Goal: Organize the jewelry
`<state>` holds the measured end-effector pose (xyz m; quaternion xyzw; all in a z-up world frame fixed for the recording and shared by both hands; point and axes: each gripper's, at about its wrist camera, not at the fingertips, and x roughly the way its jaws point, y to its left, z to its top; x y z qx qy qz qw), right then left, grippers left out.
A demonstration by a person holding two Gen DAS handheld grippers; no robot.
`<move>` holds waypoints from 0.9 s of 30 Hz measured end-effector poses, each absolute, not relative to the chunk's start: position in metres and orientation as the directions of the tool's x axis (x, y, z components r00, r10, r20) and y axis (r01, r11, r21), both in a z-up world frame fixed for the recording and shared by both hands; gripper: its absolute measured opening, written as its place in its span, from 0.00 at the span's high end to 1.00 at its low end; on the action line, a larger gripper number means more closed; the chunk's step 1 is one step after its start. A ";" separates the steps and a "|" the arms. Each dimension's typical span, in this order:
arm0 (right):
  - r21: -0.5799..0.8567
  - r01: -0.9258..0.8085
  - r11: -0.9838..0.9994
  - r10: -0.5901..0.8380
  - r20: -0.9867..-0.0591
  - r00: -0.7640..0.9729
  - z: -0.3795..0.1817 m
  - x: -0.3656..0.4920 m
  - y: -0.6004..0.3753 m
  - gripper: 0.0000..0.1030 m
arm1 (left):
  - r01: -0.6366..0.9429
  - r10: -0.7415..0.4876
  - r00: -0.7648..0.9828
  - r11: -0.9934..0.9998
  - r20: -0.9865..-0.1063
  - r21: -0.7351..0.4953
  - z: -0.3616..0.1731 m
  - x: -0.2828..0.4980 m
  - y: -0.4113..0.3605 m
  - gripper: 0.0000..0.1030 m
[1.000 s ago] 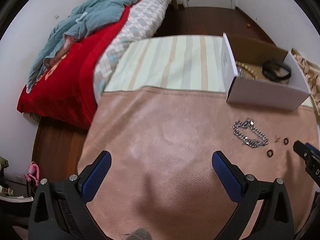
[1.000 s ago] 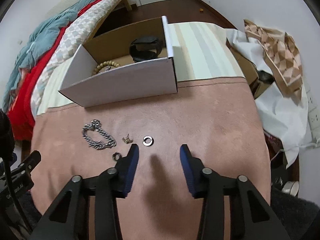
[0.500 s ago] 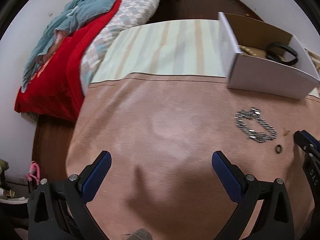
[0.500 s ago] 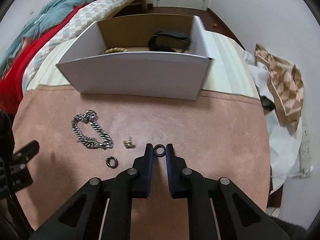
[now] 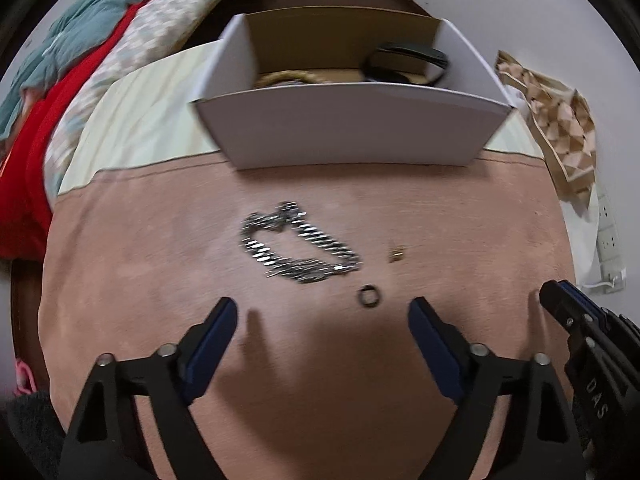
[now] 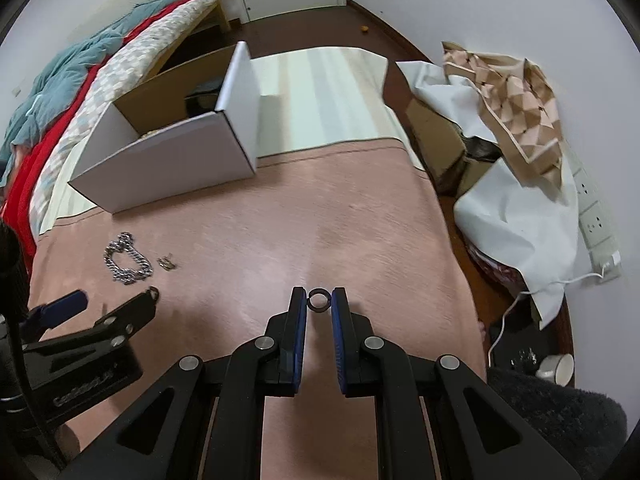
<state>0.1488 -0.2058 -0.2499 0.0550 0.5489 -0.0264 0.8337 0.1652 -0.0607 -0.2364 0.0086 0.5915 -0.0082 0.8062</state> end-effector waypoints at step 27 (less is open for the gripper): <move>0.195 0.087 0.977 0.125 -0.851 0.511 -0.184 0.156 -0.204 0.87 | 0.070 -0.075 0.451 0.996 -0.889 -0.048 -0.162 0.177 -0.052 0.90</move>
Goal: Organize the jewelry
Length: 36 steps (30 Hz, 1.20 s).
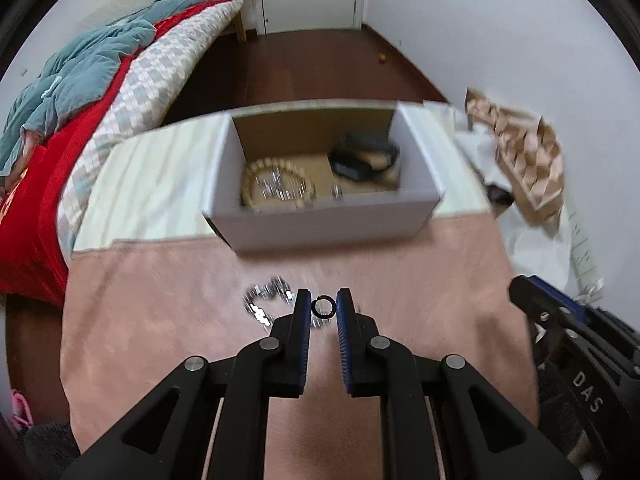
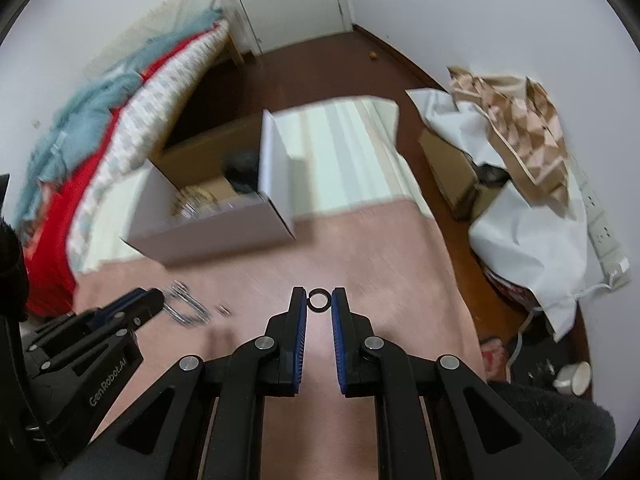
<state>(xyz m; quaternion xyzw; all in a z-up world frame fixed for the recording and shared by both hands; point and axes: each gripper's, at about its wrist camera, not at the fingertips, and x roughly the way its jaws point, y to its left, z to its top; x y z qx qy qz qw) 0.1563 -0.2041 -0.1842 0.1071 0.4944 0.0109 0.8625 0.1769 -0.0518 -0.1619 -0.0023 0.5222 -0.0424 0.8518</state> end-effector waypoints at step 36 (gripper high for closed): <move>0.341 0.052 0.939 0.288 -0.859 0.423 -0.171 0.286 -0.171 0.43 | -0.122 0.038 0.448 0.992 -0.893 -0.019 -0.118 0.269 0.046 0.09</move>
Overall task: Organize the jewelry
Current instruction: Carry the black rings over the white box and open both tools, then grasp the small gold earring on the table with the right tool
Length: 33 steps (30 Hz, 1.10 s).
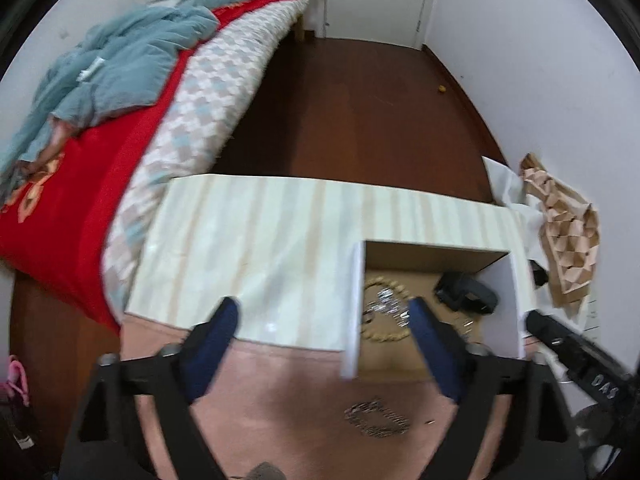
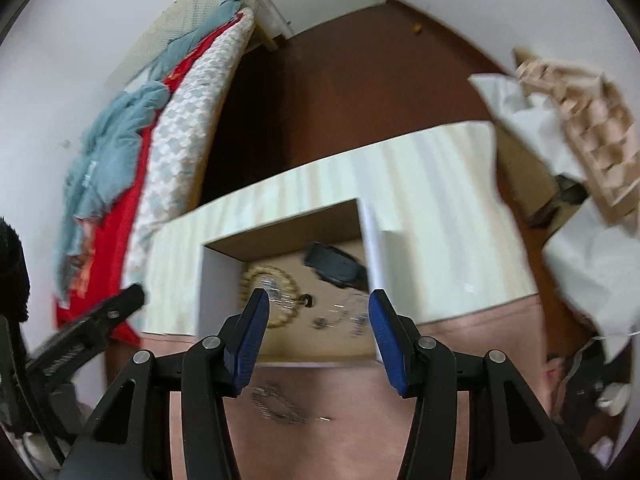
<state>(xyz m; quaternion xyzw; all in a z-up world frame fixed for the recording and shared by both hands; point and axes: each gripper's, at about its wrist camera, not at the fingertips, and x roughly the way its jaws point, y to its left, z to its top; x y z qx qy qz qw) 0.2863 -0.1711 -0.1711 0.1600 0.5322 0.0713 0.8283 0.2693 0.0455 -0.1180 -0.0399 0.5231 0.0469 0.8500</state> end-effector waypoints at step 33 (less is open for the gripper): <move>0.105 -0.116 0.988 0.144 -0.897 0.417 -0.268 0.176 -0.106 0.91 | -0.209 0.245 0.271 0.959 -0.931 0.191 -0.222 0.159 0.075 0.00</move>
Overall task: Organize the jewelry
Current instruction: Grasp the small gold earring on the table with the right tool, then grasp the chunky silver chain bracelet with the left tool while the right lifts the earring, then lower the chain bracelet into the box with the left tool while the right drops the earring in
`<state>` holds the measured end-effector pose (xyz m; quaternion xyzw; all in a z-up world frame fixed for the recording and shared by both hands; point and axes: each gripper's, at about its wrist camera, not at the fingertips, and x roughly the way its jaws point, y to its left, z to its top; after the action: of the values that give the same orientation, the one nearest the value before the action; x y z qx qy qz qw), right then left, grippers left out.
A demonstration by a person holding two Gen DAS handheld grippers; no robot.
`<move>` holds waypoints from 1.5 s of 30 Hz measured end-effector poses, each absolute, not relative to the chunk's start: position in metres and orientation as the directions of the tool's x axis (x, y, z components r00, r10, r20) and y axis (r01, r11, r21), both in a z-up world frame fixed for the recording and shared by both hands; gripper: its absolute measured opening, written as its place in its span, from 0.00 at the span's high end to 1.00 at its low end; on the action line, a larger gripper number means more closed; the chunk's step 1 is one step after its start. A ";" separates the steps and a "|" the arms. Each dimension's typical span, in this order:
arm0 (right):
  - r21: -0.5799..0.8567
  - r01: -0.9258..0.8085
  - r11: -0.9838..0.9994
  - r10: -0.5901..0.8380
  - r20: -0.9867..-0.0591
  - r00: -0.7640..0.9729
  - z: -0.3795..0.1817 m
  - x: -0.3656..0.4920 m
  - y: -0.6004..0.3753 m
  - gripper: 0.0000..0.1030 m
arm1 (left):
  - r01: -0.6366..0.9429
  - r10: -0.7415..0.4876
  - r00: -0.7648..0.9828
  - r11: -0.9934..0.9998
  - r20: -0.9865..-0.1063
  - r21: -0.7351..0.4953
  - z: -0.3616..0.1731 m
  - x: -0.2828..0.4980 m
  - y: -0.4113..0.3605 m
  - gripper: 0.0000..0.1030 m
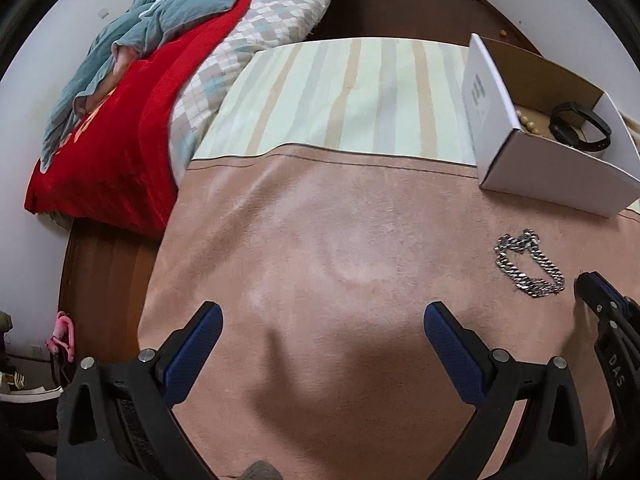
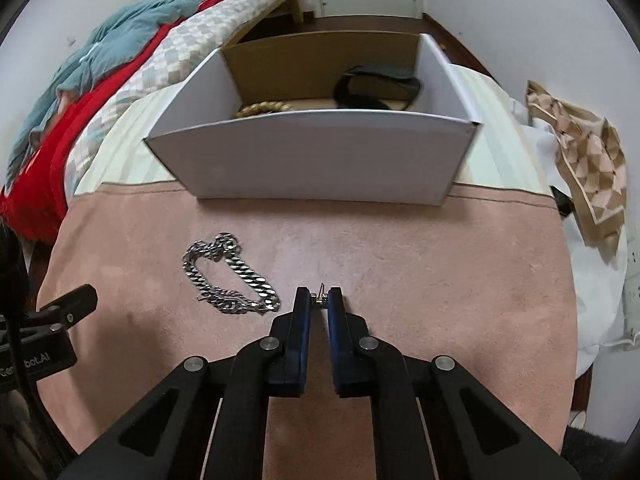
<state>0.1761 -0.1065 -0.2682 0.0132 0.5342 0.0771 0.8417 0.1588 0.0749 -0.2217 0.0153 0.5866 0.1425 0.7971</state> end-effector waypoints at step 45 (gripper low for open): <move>0.271 -0.028 0.962 0.239 -0.791 0.563 -0.150 0.171 -0.172 0.91 | 0.078 -0.278 0.454 0.959 -0.846 -0.273 -0.100 0.194 0.025 0.99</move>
<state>0.1712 -0.1718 -0.1501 0.1147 0.4612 0.0761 0.8766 0.1943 0.0247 -0.1001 -0.0975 0.5117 -0.1051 0.8471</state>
